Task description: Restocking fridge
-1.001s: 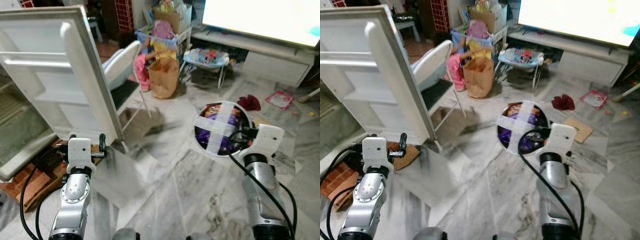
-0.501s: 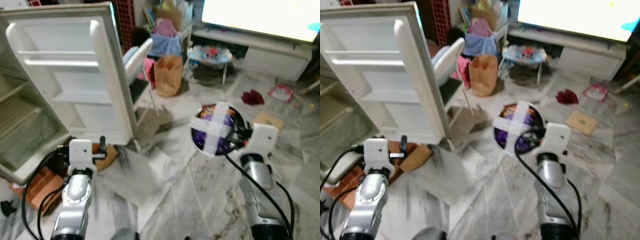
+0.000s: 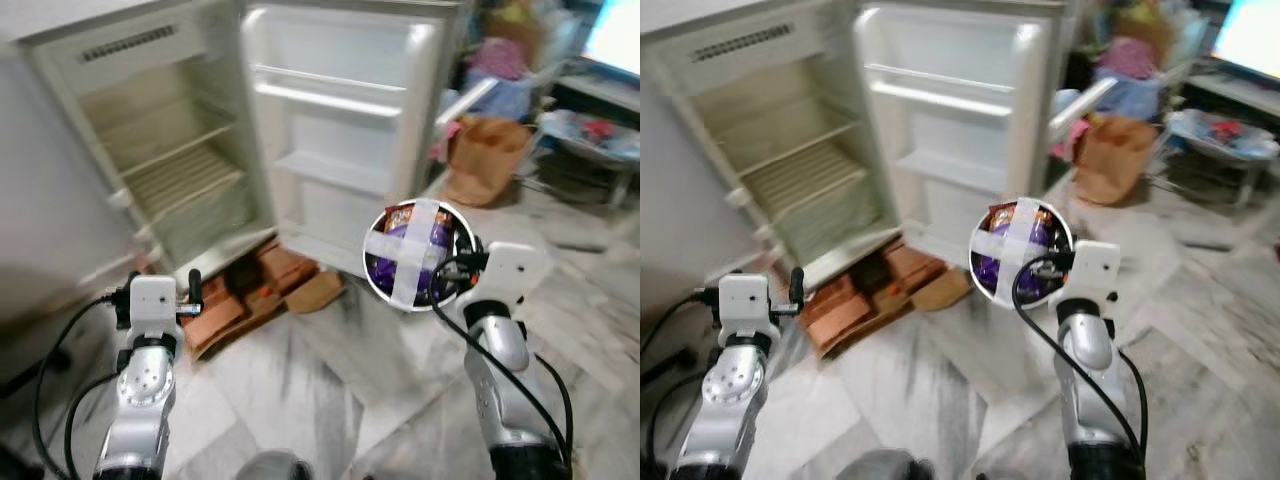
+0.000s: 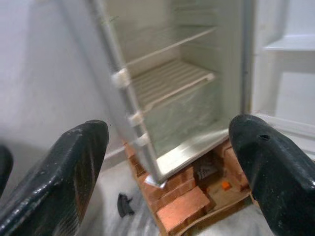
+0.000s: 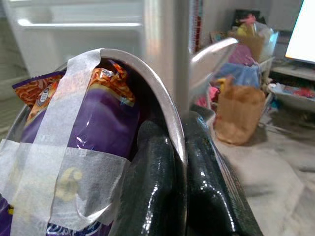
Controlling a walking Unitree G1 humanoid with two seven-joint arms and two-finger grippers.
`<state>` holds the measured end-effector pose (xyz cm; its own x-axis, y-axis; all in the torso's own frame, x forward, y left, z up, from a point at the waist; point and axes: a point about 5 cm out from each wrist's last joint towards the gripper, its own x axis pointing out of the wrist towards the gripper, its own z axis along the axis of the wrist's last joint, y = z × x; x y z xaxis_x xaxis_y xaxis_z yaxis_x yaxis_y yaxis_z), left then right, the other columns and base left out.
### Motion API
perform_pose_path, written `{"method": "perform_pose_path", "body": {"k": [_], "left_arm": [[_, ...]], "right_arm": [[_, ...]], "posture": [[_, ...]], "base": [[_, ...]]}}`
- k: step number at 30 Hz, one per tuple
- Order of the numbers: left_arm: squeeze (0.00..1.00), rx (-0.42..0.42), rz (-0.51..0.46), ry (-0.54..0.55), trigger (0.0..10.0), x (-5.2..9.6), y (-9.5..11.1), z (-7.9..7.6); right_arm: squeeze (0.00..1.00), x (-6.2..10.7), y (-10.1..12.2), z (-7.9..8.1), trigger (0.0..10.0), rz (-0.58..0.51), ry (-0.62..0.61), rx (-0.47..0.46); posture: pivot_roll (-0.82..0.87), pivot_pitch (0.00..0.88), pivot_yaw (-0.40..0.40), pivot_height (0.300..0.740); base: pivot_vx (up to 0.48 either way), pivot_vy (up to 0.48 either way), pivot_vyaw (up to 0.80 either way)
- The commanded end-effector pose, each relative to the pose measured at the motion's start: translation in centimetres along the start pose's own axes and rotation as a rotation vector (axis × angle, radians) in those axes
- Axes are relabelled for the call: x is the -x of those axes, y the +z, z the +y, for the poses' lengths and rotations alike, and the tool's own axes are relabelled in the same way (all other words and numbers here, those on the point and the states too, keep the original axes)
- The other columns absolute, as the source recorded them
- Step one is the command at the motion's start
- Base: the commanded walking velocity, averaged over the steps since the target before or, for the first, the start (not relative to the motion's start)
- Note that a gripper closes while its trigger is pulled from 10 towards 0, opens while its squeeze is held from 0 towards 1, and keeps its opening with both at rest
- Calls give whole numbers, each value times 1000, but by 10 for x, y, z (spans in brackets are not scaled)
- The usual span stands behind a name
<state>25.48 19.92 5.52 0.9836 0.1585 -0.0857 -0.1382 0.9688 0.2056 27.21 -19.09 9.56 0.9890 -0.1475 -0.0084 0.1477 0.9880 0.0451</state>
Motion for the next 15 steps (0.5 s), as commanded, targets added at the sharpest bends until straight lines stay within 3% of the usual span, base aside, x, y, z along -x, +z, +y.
{"method": "perform_pose_path", "body": {"k": [1,15], "left_arm": [[0,-15,-2,14,10000,0,0,4],[0,-56,-20,-15,10000,2,1,6]], "right_arm": [[0,-3,9,6,10000,-39,22,-9],[0,-5,10,9,10000,-44,31,-12]], "posture": [[-15,0,-2,740],[-5,0,-3,740]], "base": [[0,0,800],[0,0,800]]}}
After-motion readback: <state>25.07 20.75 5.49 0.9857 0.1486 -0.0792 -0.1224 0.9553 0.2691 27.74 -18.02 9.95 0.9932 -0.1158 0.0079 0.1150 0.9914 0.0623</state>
